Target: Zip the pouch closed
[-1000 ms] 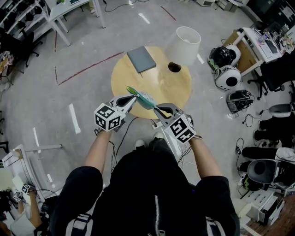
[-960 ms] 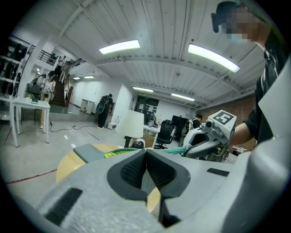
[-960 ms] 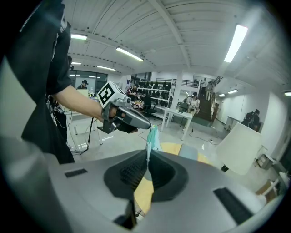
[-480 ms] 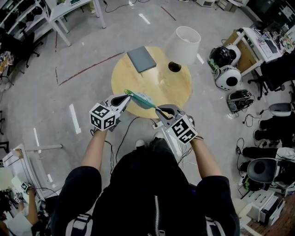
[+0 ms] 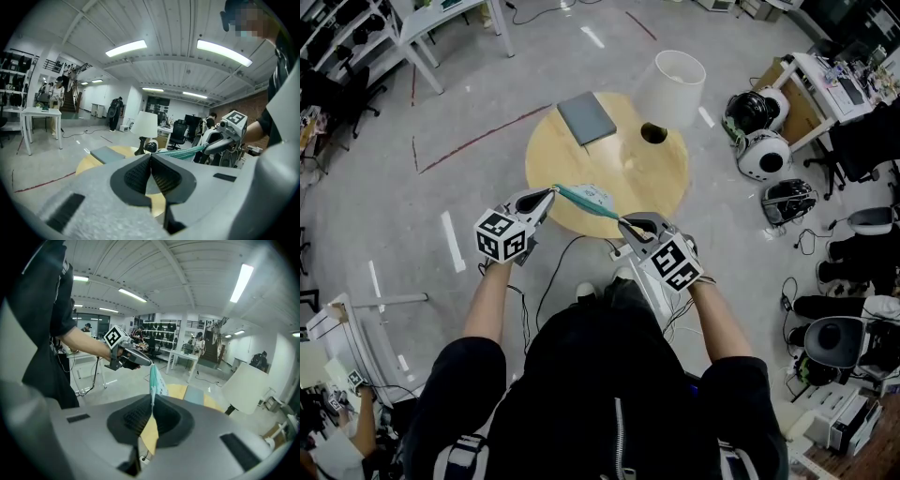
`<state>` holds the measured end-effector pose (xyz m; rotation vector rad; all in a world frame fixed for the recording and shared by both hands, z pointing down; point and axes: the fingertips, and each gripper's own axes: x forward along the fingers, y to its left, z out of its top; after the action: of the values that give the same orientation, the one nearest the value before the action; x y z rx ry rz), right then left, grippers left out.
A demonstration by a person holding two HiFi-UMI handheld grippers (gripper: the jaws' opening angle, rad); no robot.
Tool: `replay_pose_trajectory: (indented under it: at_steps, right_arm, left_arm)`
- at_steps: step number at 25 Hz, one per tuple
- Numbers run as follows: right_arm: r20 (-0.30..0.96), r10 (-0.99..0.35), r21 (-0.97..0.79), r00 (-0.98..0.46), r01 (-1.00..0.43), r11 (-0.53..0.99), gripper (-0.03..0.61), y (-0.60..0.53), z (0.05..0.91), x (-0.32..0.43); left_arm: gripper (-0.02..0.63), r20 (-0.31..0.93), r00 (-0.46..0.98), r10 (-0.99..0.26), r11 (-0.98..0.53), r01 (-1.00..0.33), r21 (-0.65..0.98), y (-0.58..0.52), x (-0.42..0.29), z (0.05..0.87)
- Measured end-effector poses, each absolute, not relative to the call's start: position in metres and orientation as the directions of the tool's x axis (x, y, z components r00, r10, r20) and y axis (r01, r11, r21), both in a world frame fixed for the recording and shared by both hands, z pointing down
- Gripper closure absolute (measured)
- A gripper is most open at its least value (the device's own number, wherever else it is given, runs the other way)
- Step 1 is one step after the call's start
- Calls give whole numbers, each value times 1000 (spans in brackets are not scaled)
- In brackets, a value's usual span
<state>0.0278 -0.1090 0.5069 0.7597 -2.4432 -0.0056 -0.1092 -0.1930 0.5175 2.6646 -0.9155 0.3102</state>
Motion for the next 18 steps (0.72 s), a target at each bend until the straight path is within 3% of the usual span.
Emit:
replay_pose_trajectory:
  at_steps: [18]
  right_arm:
    - [484, -532, 118, -695, -551, 826, 565, -124, 498, 15]
  left_arm:
    - [598, 367, 706, -605, -705, -690, 164, -197, -104, 543]
